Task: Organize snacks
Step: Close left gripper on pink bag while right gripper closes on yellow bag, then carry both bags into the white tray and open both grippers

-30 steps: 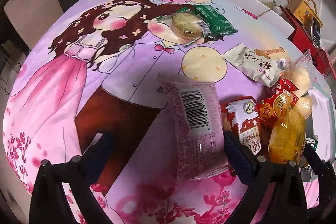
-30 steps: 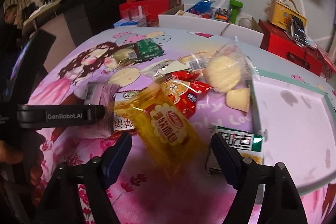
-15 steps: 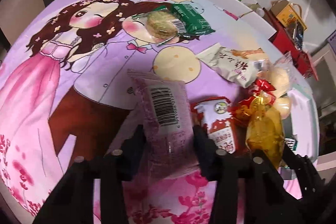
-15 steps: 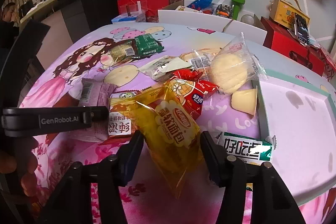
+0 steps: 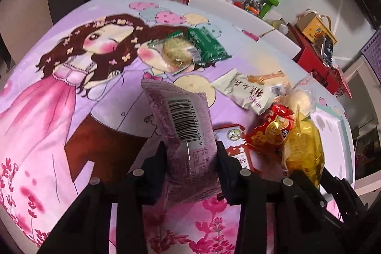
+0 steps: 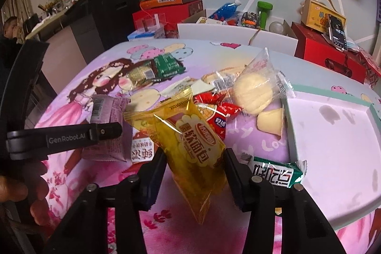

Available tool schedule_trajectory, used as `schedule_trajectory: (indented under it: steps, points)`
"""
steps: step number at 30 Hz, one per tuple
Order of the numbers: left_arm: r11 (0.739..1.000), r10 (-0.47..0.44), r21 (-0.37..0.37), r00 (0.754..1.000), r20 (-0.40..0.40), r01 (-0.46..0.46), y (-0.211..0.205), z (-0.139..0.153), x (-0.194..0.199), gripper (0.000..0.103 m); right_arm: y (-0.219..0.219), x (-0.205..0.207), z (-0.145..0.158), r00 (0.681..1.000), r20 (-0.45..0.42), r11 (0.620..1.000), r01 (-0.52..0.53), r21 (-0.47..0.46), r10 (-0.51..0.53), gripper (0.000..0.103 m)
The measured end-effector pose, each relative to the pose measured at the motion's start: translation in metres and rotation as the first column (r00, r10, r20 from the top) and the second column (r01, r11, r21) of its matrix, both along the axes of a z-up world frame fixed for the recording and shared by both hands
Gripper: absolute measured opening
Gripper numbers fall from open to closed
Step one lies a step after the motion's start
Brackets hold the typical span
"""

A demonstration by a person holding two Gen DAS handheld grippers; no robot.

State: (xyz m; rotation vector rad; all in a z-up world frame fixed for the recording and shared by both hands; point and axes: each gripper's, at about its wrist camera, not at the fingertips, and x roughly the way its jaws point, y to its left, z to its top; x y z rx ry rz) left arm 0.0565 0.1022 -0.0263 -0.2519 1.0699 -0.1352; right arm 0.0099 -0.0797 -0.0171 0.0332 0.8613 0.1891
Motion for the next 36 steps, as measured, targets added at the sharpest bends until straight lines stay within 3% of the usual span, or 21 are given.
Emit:
schedule_trajectory:
  steps: [7,13,19,24,28,34,36]
  points:
    - [0.999,-0.019,0.033,0.999,0.042,0.018,-0.014,0.019,0.0,0.04,-0.018,-0.002,0.017,0.998,0.045,0.997,0.049,0.053,-0.052,0.052]
    - [0.996,-0.091,0.005,0.994,0.064,0.091,-0.041,0.039,0.007,0.04,-0.053,0.001,0.036,0.982,0.093,0.984,0.156,0.086,-0.164,0.052]
    - [0.978,-0.207,0.01,0.973,0.1,0.207,-0.088,0.058,0.019,0.04,-0.117,0.005,0.046,0.921,0.107,0.926,0.371,0.065,-0.376,0.052]
    - [0.946,-0.323,0.033,0.939,0.119,0.321,-0.142,0.067,0.026,0.04,-0.163,0.005,0.046,0.856,0.114,0.862,0.506,0.012,-0.504,0.052]
    - [0.9,-0.437,0.042,0.891,0.127,0.435,-0.193,0.068,0.03,0.04,-0.196,0.008,0.04,0.806,0.103,0.808,0.588,-0.03,-0.583,0.052]
    - [0.821,-0.571,0.061,0.815,0.094,0.568,-0.265,0.05,0.037,0.04,-0.252,0.011,0.028,0.73,0.06,0.731,0.682,-0.018,-0.68,0.052]
    - [0.806,-0.592,0.07,0.802,0.087,0.588,-0.28,0.043,0.041,0.04,-0.272,0.011,0.022,0.703,0.037,0.703,0.711,0.004,-0.71,0.052]
